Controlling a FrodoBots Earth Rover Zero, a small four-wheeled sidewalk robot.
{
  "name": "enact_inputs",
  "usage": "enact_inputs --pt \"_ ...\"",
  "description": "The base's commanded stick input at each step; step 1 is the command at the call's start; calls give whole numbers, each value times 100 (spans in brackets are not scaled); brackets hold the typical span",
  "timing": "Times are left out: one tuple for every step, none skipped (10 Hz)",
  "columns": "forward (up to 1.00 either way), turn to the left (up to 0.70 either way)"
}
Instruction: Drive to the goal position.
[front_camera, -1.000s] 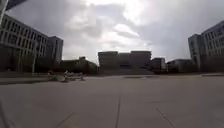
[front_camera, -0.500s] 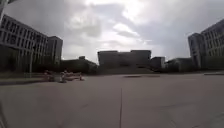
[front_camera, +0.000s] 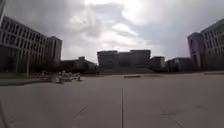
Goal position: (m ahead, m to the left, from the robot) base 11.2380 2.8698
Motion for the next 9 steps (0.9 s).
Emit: enact_inputs --pt "70 0" --pt "70 0" --pt "70 0" --pt "70 0" --pt "70 0" --pt "70 0" --pt "70 0" --pt "70 0" --pt "70 0"
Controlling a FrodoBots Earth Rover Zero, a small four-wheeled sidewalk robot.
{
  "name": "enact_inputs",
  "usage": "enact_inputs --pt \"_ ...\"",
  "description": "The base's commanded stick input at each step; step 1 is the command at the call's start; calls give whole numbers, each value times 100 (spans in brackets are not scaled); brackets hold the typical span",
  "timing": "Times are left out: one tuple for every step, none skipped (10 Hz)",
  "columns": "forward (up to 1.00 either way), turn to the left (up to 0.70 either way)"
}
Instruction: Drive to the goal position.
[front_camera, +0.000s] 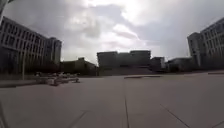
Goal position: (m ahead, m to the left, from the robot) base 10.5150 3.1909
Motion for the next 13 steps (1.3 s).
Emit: enact_inputs --pt "70 0" --pt "70 0" --pt "70 0" --pt "70 0" --pt "70 0" --pt "70 0" --pt "70 0" --pt "70 0" --pt "70 0" --pt "70 0" --pt "70 0" --pt "70 0" --pt "70 0"
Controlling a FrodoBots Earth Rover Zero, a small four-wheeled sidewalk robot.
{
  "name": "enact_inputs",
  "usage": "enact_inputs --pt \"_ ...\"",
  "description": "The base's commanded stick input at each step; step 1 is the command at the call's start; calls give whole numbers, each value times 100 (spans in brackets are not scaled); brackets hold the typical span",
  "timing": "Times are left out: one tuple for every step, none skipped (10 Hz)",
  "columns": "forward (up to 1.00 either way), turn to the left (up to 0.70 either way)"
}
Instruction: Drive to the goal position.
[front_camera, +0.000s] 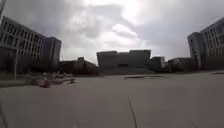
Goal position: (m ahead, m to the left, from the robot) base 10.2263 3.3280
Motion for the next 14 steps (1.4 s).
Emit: enact_inputs --pt "70 0" --pt "70 0" --pt "70 0" --pt "70 0" --pt "70 0" --pt "70 0" --pt "70 0" --pt "70 0" --pt "70 0" --pt "70 0" --pt "70 0" --pt "70 0" --pt "70 0" --pt "70 0"
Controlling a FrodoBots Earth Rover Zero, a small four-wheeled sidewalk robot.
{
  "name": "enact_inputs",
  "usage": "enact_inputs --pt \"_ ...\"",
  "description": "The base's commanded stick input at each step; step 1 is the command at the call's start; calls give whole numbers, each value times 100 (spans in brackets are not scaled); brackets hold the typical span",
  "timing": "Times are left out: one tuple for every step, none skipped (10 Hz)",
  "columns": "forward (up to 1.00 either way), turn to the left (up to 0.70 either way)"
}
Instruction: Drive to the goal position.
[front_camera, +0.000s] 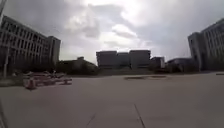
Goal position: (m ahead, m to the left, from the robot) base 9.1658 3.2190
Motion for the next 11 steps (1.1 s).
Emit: enact_inputs --pt "70 0" --pt "70 0" --pt "70 0" --pt "70 0" --pt "70 0" --pt "70 0" --pt "70 0" --pt "70 0" --pt "70 0" --pt "70 0" --pt "70 0"
